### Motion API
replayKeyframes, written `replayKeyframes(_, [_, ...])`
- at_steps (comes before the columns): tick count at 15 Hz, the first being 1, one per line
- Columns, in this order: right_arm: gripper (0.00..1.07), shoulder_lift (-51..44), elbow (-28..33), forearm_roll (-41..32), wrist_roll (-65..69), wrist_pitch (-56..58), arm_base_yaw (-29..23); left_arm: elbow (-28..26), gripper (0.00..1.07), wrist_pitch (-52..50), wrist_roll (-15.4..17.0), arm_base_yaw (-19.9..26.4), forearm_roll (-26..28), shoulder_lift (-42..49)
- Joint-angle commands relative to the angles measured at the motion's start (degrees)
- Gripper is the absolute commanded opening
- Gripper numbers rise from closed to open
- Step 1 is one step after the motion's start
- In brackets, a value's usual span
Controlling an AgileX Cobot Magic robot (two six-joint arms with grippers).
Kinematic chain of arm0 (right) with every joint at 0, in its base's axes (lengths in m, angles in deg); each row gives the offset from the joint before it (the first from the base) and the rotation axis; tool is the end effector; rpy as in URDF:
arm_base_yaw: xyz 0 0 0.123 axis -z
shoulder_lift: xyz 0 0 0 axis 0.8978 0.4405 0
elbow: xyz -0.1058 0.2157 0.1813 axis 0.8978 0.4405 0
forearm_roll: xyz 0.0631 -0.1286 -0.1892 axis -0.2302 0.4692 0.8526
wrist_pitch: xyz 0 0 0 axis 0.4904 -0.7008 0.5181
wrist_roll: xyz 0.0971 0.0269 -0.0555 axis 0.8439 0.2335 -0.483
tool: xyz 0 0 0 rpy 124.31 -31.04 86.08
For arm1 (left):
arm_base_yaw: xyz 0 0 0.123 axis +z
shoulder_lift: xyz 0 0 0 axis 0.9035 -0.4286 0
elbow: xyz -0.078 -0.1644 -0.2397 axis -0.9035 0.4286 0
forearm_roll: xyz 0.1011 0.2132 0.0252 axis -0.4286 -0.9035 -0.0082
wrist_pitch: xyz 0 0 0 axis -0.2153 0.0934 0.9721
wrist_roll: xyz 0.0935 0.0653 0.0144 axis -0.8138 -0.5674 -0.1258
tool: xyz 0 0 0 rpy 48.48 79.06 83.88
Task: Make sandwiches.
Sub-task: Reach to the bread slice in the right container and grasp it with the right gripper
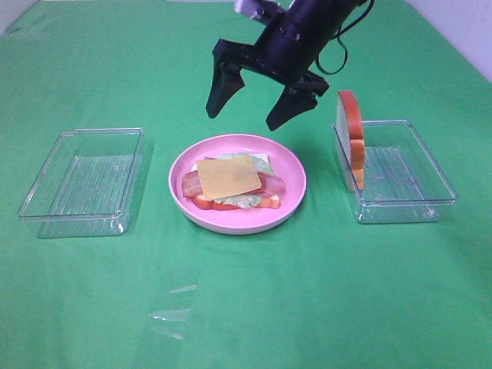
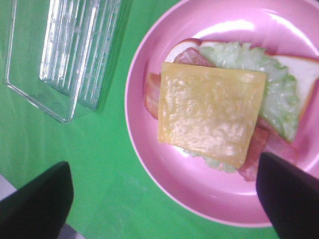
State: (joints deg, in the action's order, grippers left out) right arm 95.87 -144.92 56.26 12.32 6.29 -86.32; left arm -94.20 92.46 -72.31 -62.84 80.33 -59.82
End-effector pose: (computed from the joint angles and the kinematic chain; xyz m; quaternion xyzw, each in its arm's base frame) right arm 0.4178 0.2231 0.2267 -0.1698 0.9538 0.2325 0.0853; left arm -0.0159 -0.0074 0.2614 0.0042 0.8530 -0.0164 0.5216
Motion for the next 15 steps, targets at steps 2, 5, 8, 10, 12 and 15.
replayKeyframes(2, [0.97, -3.38, -5.39, 8.25, 3.09, 8.02, -0.06, 0.00, 0.98, -0.63, 0.17, 0.29, 0.52, 0.63])
replayKeyframes(5, [0.97, -5.79, -8.77, 17.07, 6.02, 10.14, 0.17, 0.00, 0.98, -0.63, 0.17, 0.29, 0.52, 0.63])
replayKeyframes(8, [0.96, -5.73, -8.82, 28.25, 14.04, 10.14, 3.67, 0.00, 0.98, -0.63, 0.17, 0.29, 0.52, 0.57])
replayKeyframes(10, [0.96, -5.50, -8.82, 28.19, 15.58, 10.14, 7.05, 0.00, 0.98, -0.63, 0.17, 0.29, 0.52, 0.57])
replayKeyframes(12, [0.96, -4.81, -8.82, 27.10, 16.33, 10.14, 9.05, 0.00, 0.98, -0.63, 0.17, 0.29, 0.52, 0.57])
replayKeyframes(15, [0.96, -3.38, -8.42, 25.27, 16.33, 10.14, 9.40, 0.00, 0.98, -0.63, 0.17, 0.29, 0.52, 0.57])
